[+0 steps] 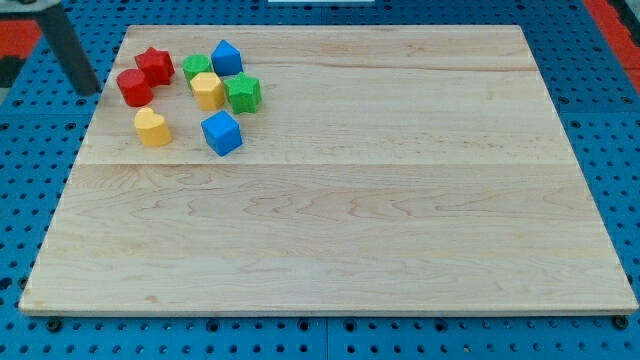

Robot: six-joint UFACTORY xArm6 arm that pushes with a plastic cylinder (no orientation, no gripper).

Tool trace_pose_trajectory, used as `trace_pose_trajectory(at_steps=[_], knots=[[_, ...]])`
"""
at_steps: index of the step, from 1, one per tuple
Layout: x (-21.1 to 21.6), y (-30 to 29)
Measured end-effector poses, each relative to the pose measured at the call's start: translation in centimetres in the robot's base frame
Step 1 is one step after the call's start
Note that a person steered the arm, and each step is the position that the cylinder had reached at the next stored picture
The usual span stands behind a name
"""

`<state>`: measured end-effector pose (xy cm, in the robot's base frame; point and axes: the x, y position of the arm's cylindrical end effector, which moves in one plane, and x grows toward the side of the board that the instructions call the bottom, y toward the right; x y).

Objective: Move the red circle above the yellow heart

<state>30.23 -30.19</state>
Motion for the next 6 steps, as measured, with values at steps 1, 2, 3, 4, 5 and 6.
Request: trace_pose_trajectory(at_steps=[1,2,3,4,5,6], knots=[[-4.9,1.8],[-4.9,6.5],[-2.9,9.1],[-3.7,8.0],[-4.8,3.5],[-1.8,3.5]])
